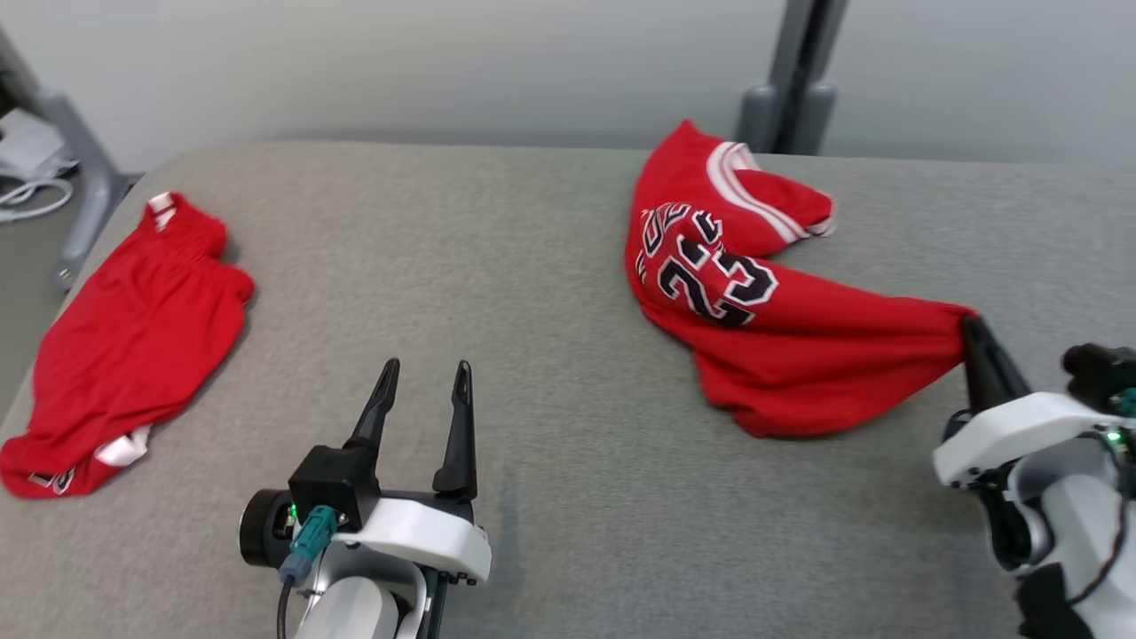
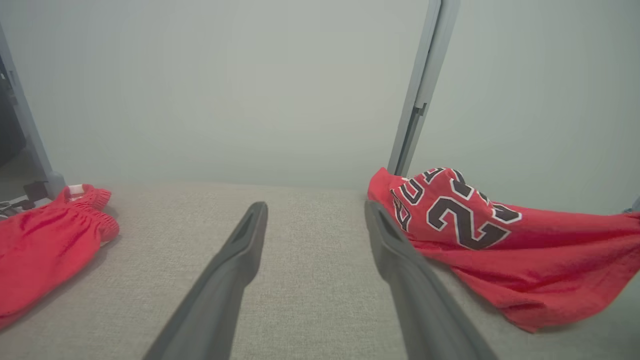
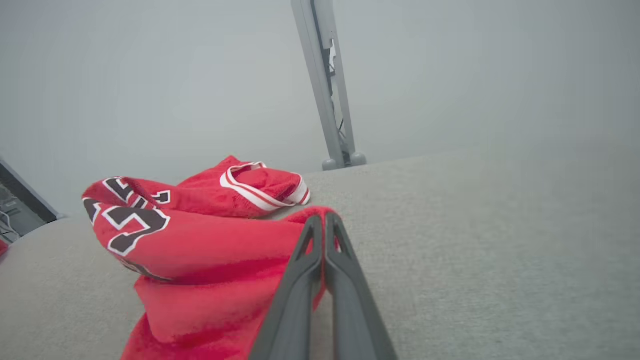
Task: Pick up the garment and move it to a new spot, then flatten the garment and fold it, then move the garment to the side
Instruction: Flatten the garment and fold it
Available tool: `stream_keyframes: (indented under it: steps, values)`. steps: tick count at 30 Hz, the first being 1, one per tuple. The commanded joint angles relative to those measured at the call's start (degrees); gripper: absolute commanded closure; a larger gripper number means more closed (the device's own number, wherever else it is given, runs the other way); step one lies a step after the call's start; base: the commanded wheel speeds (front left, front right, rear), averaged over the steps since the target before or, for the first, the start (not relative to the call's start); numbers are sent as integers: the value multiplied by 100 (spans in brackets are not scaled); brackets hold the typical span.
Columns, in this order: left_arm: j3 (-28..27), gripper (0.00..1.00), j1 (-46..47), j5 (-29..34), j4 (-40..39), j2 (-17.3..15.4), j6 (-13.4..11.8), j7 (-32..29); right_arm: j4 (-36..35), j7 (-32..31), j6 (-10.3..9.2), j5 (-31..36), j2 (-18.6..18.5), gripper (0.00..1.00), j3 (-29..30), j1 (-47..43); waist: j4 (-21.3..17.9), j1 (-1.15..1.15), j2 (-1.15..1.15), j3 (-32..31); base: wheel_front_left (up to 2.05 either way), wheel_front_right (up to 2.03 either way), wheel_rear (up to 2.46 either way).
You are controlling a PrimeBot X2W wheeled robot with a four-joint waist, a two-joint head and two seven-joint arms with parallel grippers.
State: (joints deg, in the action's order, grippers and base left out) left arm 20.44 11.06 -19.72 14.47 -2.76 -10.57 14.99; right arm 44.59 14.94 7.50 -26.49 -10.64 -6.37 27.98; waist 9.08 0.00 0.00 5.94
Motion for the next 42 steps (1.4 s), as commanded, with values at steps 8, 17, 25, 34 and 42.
stream_keyframes:
  steps: [8, 17, 25, 34, 42]
  values:
    - [68, 0, -95, -148, -69, -25, -34, 25, -1007, 35, -2, 1136, -764, 100, 787, -274, -540, 0, 0, -300, 0, 0, 0]
    - [131, 0, -85, -235, -79, -24, -67, 25, -1657, -662, -3, 2518, -421, 38, 2192, -557, -619, 0, 0, -291, 0, 0, 0]
    - [83, 0, -23, -220, -66, -23, -55, 25, -1890, -678, -3, 2463, 324, 0, 1819, -890, -745, 0, 0, -248, 0, 0, 0]
    - [-80, 0, 201, -217, -15, -24, -25, 25, -2811, -381, -4, 1853, 596, 0, 419, -1370, -1358, 0, 0, 105, 0, 0, 0]
    - [-238, 0, 1164, 18, 746, -161, 42, -129, -3677, -360, -3, 1805, 735, 0, 109, -1583, -2110, 0, 0, 765, 0, 0, 0]
